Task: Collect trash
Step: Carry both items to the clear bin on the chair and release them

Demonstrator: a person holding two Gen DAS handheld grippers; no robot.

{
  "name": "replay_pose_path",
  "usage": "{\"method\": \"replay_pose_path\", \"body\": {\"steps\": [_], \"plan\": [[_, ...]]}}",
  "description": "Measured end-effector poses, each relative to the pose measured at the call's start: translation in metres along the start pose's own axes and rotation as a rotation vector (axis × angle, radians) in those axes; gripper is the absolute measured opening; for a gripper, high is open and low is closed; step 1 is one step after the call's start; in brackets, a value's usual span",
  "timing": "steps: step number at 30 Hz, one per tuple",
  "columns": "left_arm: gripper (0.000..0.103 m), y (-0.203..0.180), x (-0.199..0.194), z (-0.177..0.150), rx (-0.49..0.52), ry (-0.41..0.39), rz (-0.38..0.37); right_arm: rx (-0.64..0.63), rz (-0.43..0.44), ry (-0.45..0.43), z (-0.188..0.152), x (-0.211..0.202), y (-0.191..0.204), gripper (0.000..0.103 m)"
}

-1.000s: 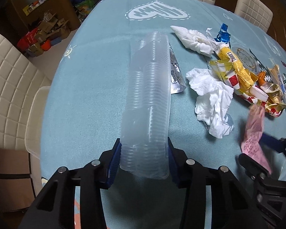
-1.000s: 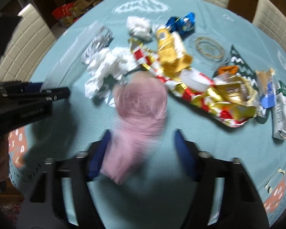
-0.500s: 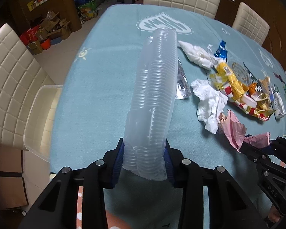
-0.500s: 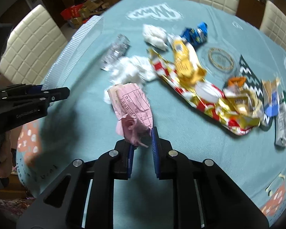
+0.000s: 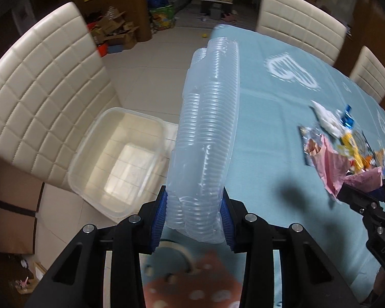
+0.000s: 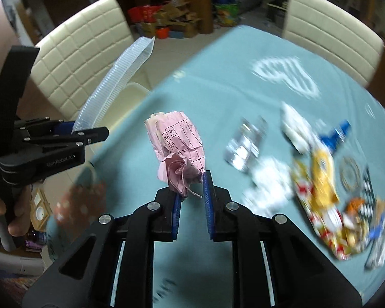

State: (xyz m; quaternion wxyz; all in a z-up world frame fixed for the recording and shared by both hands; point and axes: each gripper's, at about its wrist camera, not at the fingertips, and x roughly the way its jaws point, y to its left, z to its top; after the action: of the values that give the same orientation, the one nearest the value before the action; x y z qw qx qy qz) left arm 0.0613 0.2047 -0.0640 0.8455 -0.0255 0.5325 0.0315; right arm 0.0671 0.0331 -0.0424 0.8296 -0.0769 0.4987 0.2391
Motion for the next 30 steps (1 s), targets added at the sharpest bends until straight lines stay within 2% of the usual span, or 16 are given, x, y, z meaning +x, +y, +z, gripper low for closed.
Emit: {"method": "replay_pose_path", "body": {"steps": [6,11,12,15,16,21,29,30], "plan": [[0.038,0.057,0.008,0.015,-0.068,-0.003,0.057,-0.057,0.030,-0.016,0.044,0.023,0.035,0.019],[0.047,0.087,0.016,0.031,-0.084,-0.047,0.116,-0.087,0.042,-0.008,0.073,0.045,0.051,0.019],[0.050,0.090,0.016,0.034,-0.081,-0.057,0.126,-0.090,0.045,-0.005,0.076,0.047,0.052,0.019],[0.082,0.103,0.021,0.039,-0.102,-0.074,0.151,-0.110,0.047,0.003,0.089,0.061,0.060,0.019],[0.084,0.109,0.023,0.040,-0.125,-0.075,0.147,-0.117,0.046,0.005,0.092,0.064,0.062,0.019],[0.084,0.134,0.035,0.030,-0.204,-0.034,0.146,-0.156,0.061,0.031,0.107,0.086,0.077,0.019],[0.084,0.172,0.038,-0.001,-0.301,0.008,0.176,-0.260,0.099,0.065,0.127,0.126,0.125,0.019],[0.084,0.176,0.038,-0.004,-0.314,0.017,0.181,-0.277,0.104,0.066,0.129,0.131,0.132,0.022]]}}
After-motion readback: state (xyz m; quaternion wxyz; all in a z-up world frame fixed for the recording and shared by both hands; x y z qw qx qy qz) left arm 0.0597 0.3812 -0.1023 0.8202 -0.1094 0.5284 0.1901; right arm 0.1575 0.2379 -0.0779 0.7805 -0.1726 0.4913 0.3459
